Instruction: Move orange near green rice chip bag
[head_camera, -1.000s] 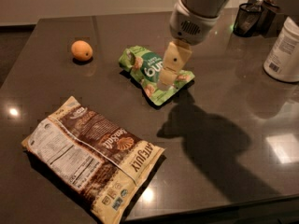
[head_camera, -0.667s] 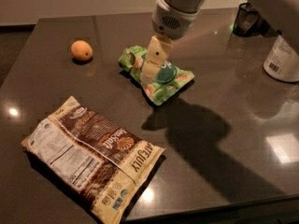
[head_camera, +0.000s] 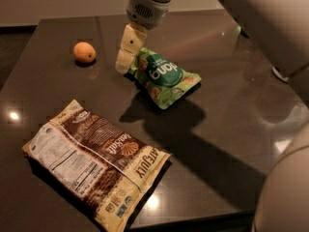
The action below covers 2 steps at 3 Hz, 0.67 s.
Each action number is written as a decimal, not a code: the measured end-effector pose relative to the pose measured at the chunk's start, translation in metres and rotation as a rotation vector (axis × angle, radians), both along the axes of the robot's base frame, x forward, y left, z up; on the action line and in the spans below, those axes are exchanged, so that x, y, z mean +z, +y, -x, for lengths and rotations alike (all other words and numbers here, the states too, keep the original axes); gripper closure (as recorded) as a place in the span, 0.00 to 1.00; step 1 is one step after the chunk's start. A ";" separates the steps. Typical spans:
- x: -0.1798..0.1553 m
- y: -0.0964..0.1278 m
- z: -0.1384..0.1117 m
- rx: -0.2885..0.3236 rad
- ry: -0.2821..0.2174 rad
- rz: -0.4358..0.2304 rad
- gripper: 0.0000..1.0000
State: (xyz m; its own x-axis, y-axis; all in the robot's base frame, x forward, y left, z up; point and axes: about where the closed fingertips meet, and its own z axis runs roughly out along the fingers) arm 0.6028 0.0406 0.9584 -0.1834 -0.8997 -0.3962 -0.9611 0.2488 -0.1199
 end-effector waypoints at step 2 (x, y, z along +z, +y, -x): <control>0.001 0.079 -0.028 0.031 -0.016 -0.069 0.00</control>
Offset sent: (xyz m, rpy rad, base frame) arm 0.0400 0.1135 0.0014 0.0877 -0.0336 0.0191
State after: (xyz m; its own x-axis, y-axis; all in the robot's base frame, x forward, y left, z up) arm 0.6312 0.1200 0.9594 -0.1488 -0.8752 -0.4603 -0.9666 0.2269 -0.1189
